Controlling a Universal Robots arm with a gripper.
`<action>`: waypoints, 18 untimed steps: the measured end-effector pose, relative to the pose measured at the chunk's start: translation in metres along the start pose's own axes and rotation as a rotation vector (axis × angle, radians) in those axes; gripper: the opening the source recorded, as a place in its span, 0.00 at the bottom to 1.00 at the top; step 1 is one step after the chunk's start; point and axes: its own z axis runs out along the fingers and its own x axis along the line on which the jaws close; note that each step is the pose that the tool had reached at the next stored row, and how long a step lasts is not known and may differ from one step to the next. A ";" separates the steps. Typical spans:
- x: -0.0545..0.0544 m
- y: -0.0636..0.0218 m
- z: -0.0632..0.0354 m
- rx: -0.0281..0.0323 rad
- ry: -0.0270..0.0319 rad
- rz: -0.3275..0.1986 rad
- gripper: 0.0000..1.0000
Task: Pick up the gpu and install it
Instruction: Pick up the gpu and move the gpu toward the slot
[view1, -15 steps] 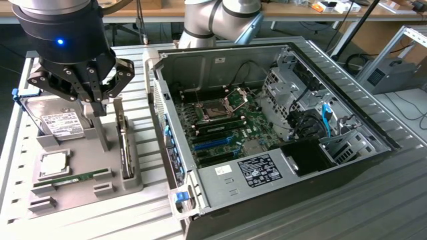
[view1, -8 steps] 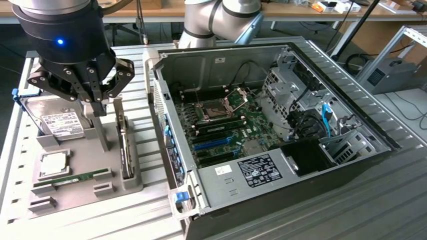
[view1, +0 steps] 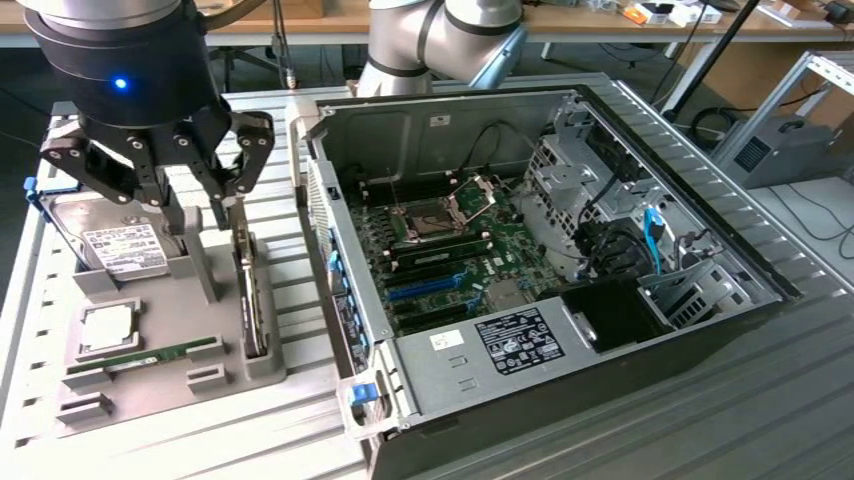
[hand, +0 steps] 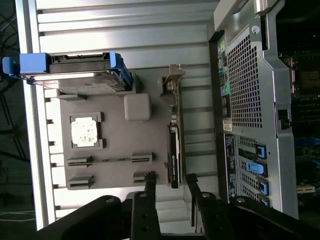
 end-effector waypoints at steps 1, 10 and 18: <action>0.000 0.0000 0.0000 0.0000 0.0000 0.000 0.42; 0.000 -0.0003 0.0065 -0.0004 0.0000 0.000 0.48; 0.001 -0.0013 0.0262 -0.0014 0.0000 0.000 0.48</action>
